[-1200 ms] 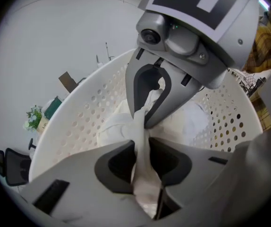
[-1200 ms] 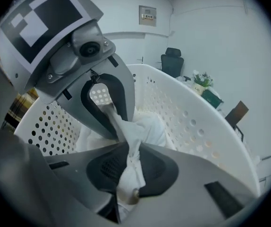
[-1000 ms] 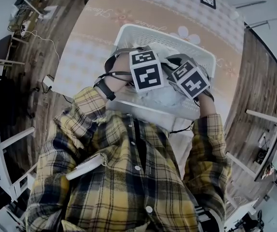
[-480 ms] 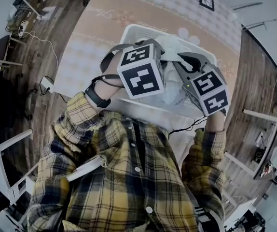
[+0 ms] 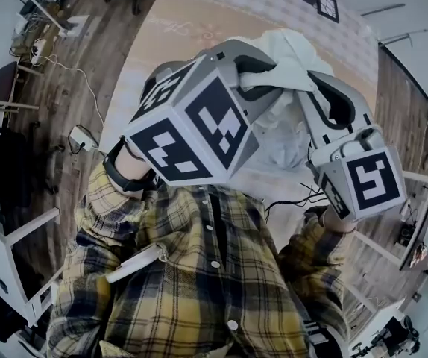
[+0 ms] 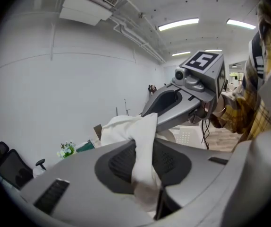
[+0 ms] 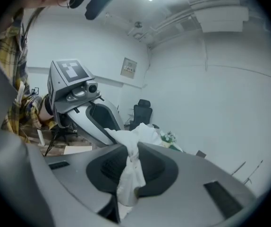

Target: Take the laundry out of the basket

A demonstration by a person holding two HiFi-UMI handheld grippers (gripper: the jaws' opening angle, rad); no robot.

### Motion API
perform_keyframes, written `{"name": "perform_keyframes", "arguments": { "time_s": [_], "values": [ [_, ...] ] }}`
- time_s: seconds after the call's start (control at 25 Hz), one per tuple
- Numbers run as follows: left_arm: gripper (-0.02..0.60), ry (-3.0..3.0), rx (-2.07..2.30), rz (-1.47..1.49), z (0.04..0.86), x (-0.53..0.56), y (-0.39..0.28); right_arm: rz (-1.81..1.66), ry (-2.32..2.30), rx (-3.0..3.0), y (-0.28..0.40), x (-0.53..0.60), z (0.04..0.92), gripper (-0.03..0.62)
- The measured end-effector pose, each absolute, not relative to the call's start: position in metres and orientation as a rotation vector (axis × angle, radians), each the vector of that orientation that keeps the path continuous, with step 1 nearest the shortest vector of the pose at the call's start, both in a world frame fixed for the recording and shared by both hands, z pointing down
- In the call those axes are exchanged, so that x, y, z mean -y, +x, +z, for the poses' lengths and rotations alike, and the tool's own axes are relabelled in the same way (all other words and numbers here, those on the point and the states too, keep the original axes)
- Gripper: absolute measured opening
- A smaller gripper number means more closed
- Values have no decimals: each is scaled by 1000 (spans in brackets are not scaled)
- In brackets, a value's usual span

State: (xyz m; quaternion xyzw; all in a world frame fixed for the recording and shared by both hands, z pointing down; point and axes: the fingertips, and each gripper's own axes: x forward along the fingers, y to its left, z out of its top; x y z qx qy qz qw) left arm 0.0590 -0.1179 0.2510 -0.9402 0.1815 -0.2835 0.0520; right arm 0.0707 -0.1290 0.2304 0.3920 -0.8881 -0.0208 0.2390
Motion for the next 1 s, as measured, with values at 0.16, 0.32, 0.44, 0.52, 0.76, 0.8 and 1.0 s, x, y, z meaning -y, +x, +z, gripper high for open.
{"name": "perform_keyframes", "arguments": {
  "time_s": [0.16, 0.32, 0.44, 0.52, 0.76, 0.8, 1.0],
  "values": [
    [107, -2873, -578, -719, 211, 121, 20, -118, 1120, 2509, 33, 131, 191, 58],
    [107, -2881, -641, -596, 181, 125, -19, -178, 1134, 2574, -7, 135, 163, 59],
    [107, -2866, -699, -577, 170, 129, -55, -217, 1114, 2608, -41, 138, 150, 58],
    [107, -2854, -742, -586, 167, 132, -81, -240, 1093, 2625, -65, 141, 144, 58],
    [109, -2792, -810, -628, 163, 139, -130, -259, 1057, 2660, -114, 148, 139, 59],
    [109, -2787, -809, -635, 162, 137, -134, -260, 1055, 2666, -118, 146, 139, 59],
    [109, -2759, -840, -676, 163, 128, -182, -251, 1053, 2695, -164, 138, 139, 60]
  ]
}}
